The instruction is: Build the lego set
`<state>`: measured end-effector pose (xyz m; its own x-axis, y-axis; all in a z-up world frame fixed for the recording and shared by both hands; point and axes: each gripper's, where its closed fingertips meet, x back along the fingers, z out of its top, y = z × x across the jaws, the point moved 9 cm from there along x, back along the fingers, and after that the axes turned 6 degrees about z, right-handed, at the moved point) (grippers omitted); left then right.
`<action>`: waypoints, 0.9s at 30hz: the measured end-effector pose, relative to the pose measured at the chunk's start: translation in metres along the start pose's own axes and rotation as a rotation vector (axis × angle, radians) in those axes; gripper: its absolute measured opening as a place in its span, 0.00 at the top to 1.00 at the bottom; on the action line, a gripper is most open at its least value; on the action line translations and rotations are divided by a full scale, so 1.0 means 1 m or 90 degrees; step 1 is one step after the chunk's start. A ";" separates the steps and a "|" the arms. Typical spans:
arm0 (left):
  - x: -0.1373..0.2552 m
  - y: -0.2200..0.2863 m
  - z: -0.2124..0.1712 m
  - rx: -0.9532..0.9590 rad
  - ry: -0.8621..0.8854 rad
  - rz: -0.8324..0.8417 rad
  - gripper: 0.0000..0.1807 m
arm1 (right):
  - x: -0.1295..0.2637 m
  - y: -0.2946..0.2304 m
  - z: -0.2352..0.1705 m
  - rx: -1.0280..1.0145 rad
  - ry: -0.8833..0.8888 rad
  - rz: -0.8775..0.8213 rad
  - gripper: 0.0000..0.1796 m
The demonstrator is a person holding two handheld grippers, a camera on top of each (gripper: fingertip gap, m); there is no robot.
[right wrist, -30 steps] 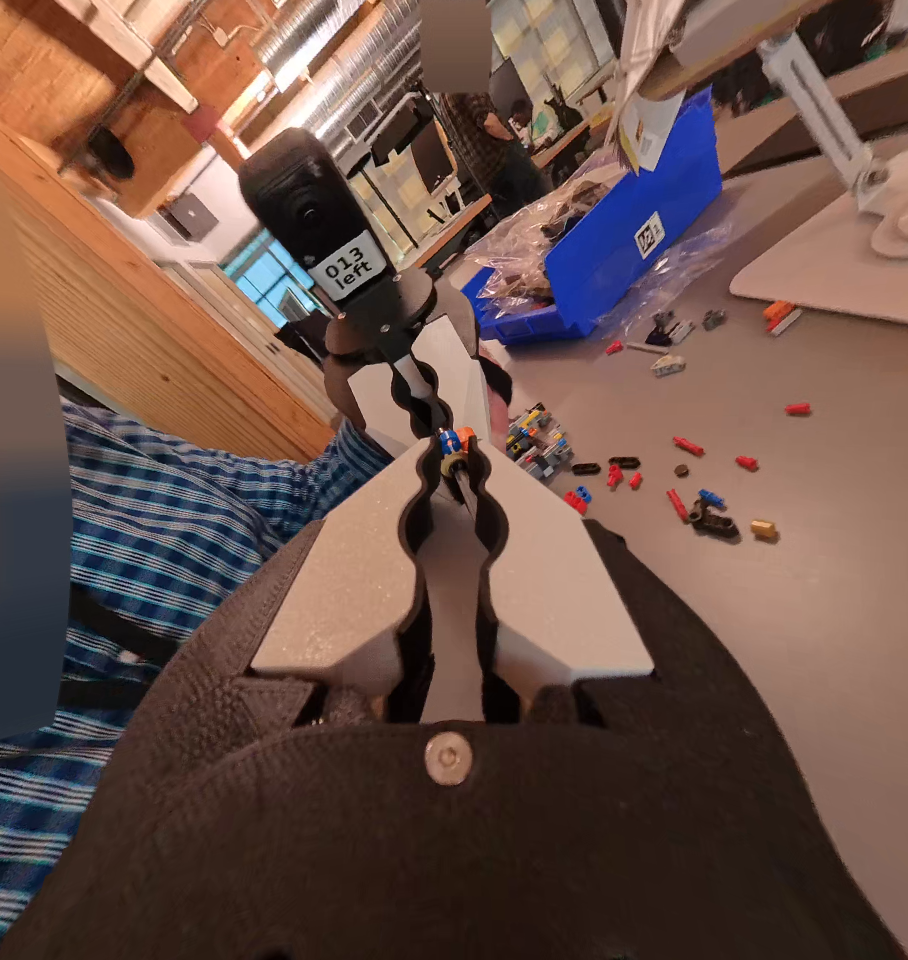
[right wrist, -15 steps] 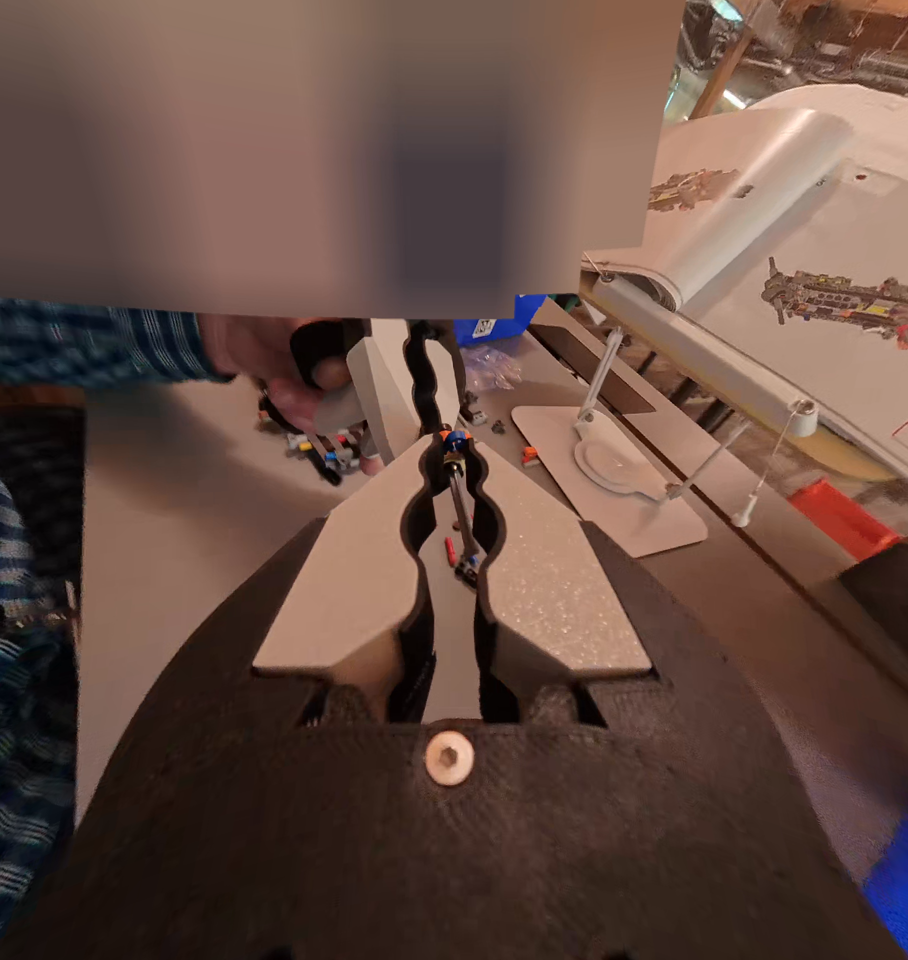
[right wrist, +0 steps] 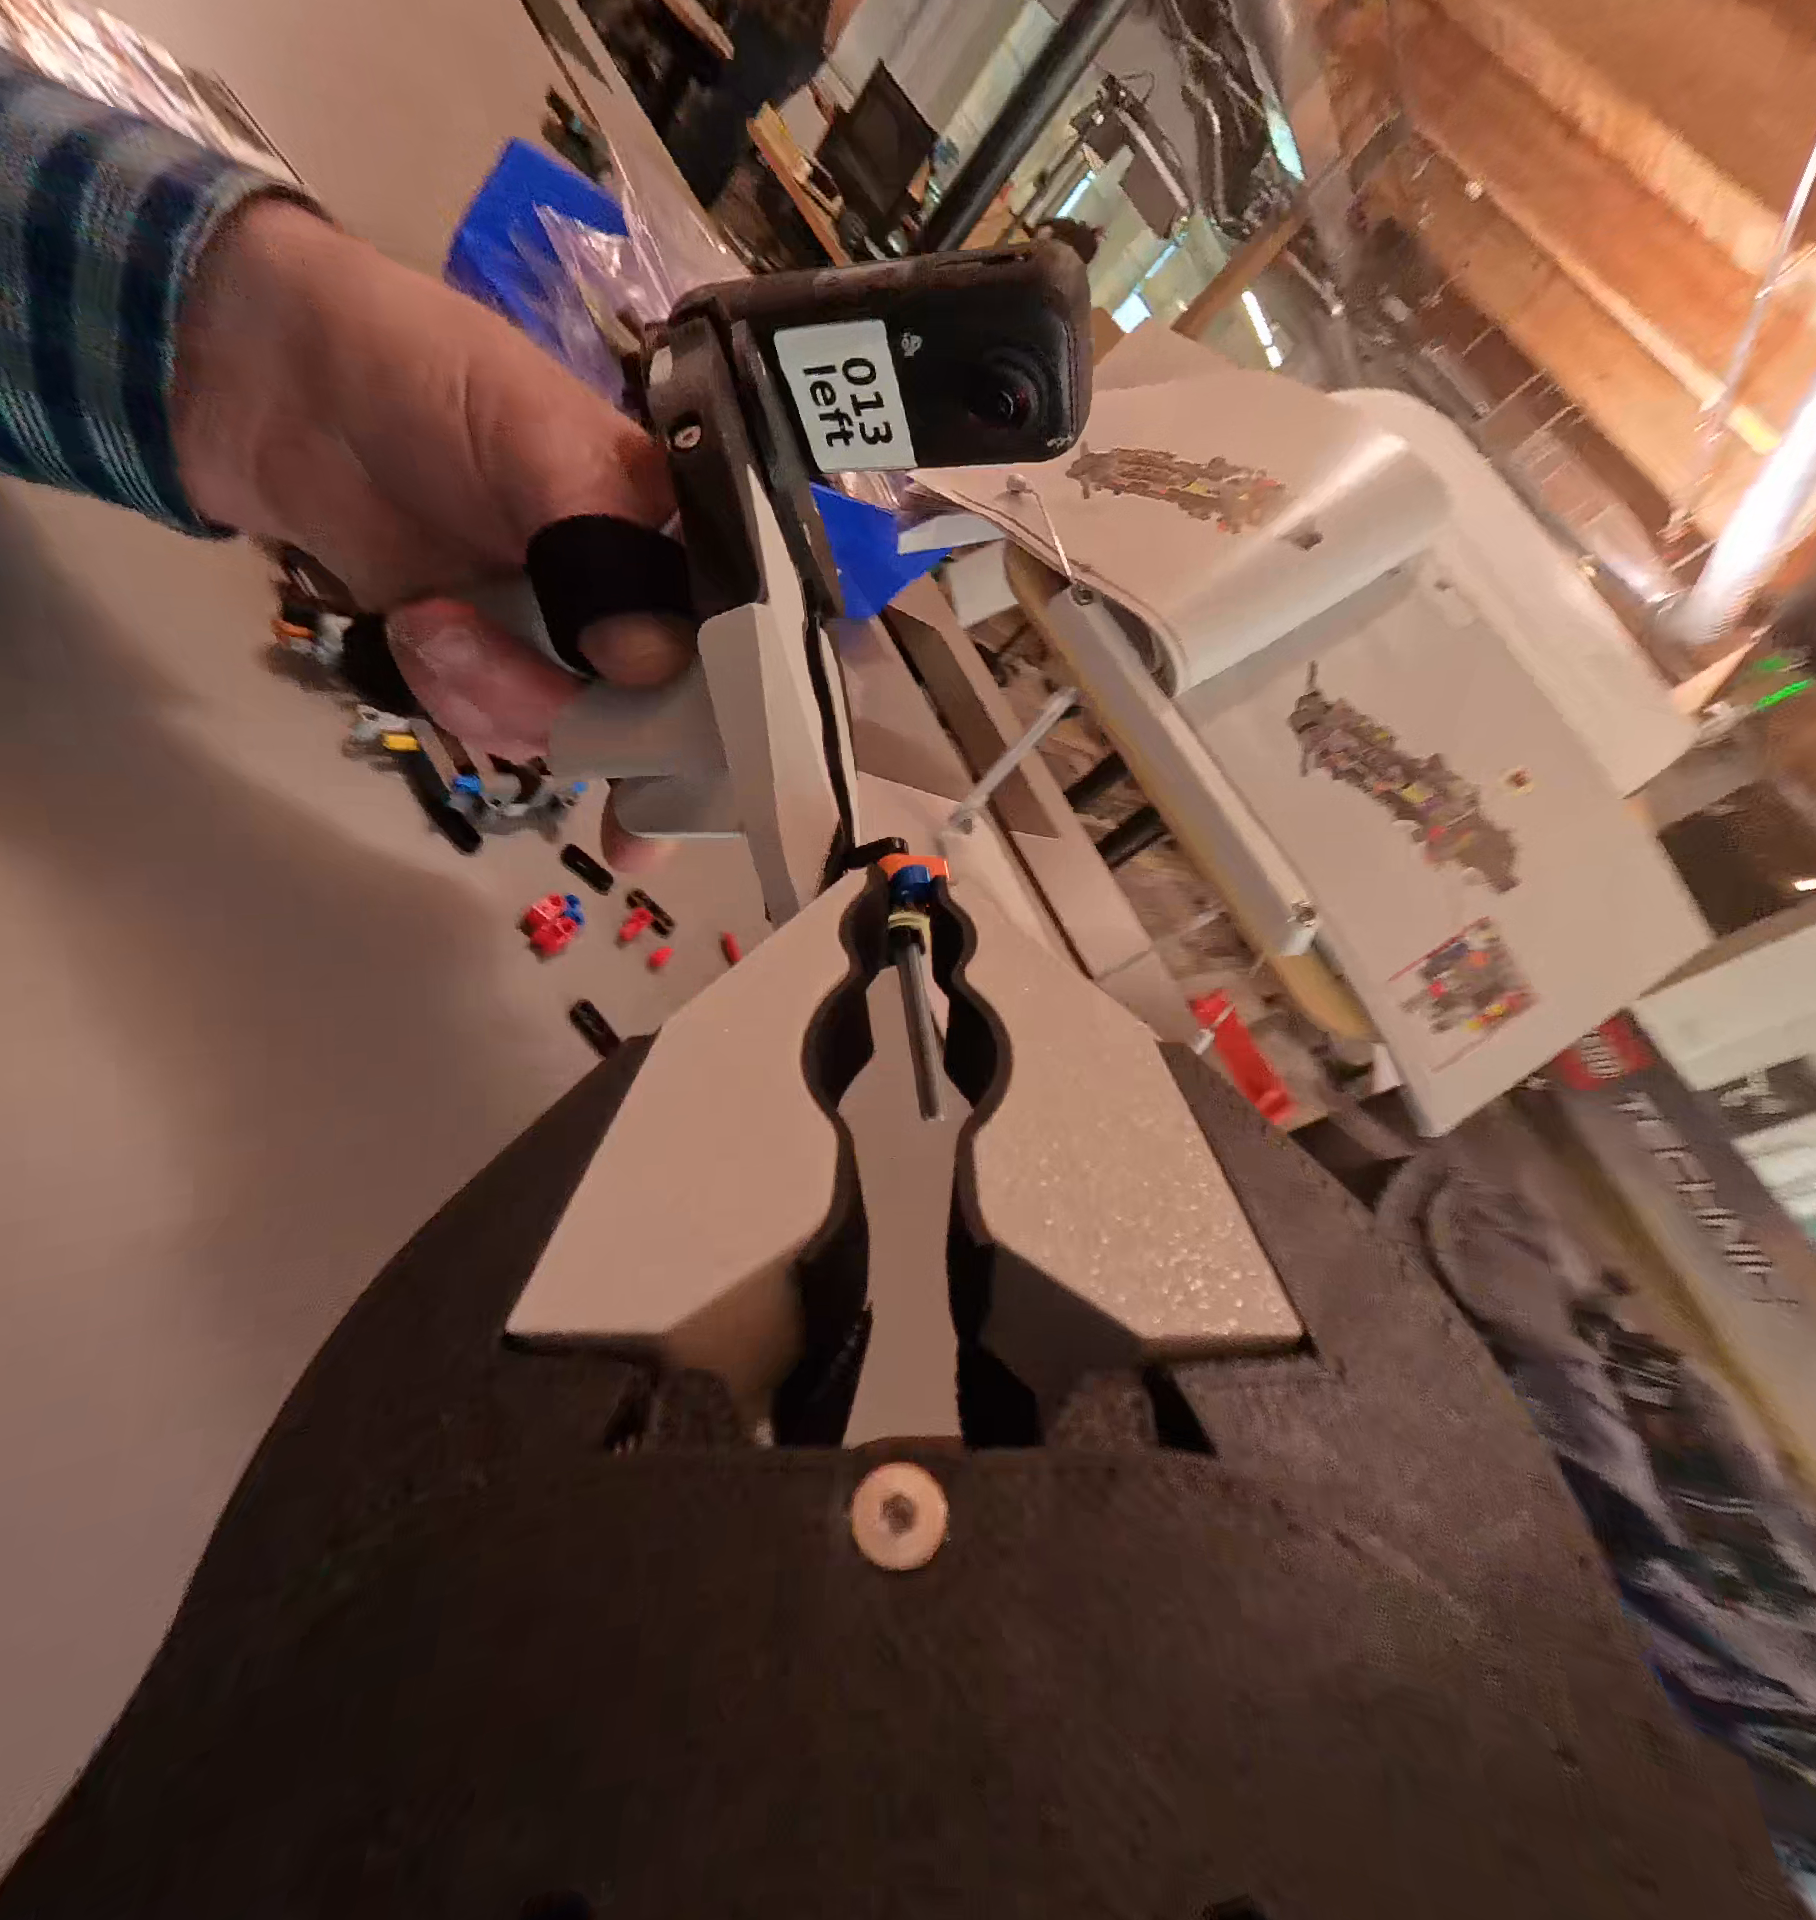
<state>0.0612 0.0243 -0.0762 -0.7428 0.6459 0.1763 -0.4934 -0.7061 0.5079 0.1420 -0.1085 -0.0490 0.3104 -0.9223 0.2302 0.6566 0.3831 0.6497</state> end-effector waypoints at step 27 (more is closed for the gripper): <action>-0.006 0.014 0.002 -0.172 -0.041 0.081 0.97 | -0.006 0.032 -0.031 -0.489 0.135 0.370 0.92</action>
<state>0.0596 0.0118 -0.0682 -0.7807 0.5579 0.2814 -0.5069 -0.8288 0.2369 0.1822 -0.0889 -0.0516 0.7938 -0.5805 0.1813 0.6073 0.7720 -0.1876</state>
